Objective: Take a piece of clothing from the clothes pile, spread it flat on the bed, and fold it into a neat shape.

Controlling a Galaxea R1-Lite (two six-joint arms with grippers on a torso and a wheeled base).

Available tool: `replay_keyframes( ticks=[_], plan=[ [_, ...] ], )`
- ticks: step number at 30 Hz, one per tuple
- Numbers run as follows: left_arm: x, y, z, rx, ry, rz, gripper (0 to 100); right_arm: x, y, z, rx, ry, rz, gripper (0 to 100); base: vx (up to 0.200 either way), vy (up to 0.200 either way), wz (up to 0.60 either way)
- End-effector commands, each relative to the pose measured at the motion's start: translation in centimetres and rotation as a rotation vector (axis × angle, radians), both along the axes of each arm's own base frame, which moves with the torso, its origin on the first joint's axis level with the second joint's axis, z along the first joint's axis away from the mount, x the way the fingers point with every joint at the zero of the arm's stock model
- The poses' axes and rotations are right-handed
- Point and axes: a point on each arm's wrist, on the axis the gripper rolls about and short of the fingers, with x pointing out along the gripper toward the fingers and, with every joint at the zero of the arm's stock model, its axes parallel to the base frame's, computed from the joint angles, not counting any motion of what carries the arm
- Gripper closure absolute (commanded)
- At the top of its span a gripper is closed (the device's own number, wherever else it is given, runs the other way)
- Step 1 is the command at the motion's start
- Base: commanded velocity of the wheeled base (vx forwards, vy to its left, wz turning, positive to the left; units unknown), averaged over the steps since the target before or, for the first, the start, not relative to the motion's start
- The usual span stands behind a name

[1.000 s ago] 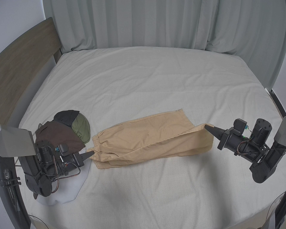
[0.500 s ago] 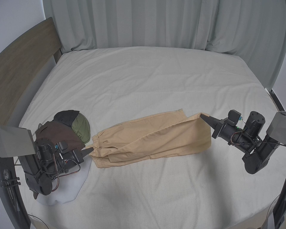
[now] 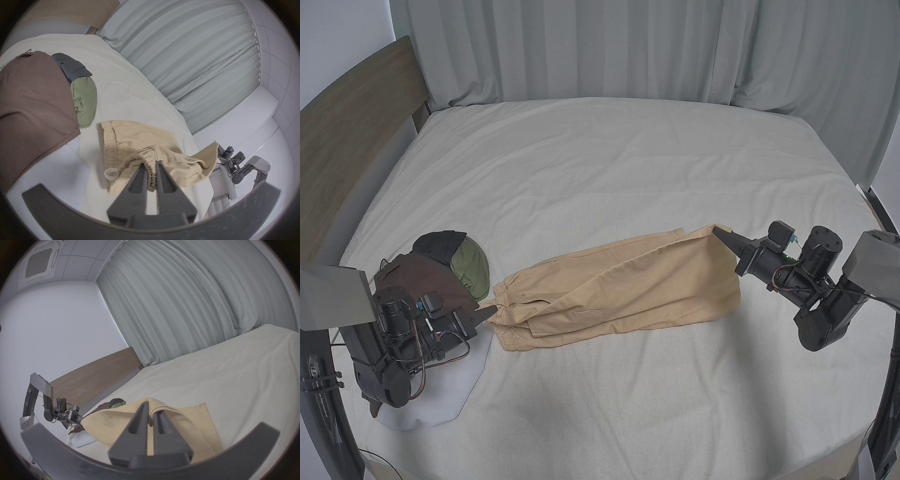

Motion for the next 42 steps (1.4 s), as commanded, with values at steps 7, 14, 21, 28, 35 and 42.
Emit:
replay_keyframes(
  ticks=[7,14,21,28,35,42],
  plan=[
    [0.8,-0.1,0.2,-0.026,-0.003,0.05,100,2.4,0.4,-0.3,0.032,-0.021,0.006,100,0.0,0.0,0.0],
    [1.4,-0.4,0.1,-0.05,0.002,0.077,100,4.0,0.5,-1.0,0.048,-0.021,0.003,100,0.0,0.0,0.0],
    [2.2,-0.8,-0.9,-0.046,0.014,0.083,100,5.2,0.2,-1.0,0.052,-0.012,-0.008,100,0.0,0.0,0.0],
    [3.2,-0.9,-0.5,-0.084,-0.001,0.136,100,6.5,-0.3,-1.6,0.05,0.0,-0.027,100,0.0,0.0,0.0],
    [3.7,-1.0,-1.1,-0.087,0.007,0.145,100,7.3,-0.3,-1.8,0.05,0.0,-0.03,100,0.0,0.0,0.0],
    [4.5,-0.9,-1.8,-0.083,0.004,0.183,100,9.0,-0.2,-2.6,0.048,0.012,-0.032,100,0.0,0.0,0.0]
  ],
)
